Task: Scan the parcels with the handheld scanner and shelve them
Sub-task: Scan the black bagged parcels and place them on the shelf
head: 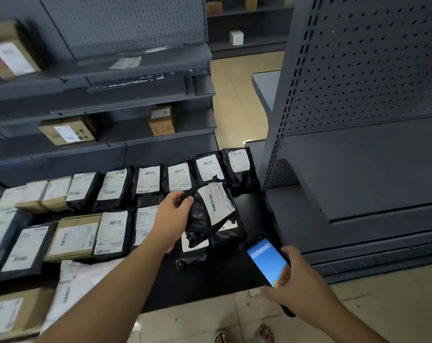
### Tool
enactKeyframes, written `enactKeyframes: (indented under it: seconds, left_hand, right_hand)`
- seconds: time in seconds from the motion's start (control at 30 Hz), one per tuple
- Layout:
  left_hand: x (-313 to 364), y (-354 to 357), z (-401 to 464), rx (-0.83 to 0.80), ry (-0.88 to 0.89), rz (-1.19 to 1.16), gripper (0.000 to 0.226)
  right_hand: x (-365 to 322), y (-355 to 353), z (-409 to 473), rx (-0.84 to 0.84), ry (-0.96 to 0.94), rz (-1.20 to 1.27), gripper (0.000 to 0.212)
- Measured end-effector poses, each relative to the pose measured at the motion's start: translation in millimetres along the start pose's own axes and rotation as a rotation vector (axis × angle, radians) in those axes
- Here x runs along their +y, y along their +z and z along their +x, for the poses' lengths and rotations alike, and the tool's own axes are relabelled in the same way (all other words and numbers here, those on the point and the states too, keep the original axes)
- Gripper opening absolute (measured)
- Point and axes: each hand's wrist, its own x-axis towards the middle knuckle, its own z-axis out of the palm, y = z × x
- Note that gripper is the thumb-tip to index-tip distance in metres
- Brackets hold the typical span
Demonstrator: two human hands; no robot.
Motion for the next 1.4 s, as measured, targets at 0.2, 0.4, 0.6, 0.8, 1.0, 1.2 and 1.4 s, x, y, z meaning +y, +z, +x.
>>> enactKeyframes:
  seconds: [0.2, 0.4, 0.6, 0.8, 1.0, 1.2, 1.4]
  left_hand:
    - [22.2, -59.1, 2.8, -0.127, 0.103, 0.158, 0.013]
    - [51.4, -105.1, 7.8, -0.169, 0.131, 0.237, 0.018]
    - [80.8, -128.4, 11.1, -0.197, 0.183, 0.383, 0.018]
    - [96.1, -134.6, 13.4, -0.208, 0.185, 0.421, 0.018]
    - [102.0, -136.0, 12.8, -0.200, 0.164, 0.366, 0.019]
    - [101.6, -136.0, 12.4, -0.149, 0.160, 0.354, 0.019]
    - [102.7, -134.4, 8.4, -0.142, 0.132, 0.335, 0.019]
  right_hand:
    - [-48.2, 0.4, -3.2, 0.017, -0.173, -0.295, 0.093]
    - [-92.7, -16.7, -4.1, 0.004, -0.310, -0.494, 0.096]
    - [-129.6, -42.8, -9.3, 0.017, -0.459, -0.723, 0.089]
    - [-150.6, -57.0, -12.1, 0.037, -0.543, -0.729, 0.094]
    - [-160.0, -60.5, -12.2, 0.064, -0.568, -0.738, 0.090]
    - [-159.6, -61.5, -9.0, 0.080, -0.554, -0.733, 0.086]
    - [-159.8, -59.3, -9.1, 0.081, -0.561, -0.725, 0.084]
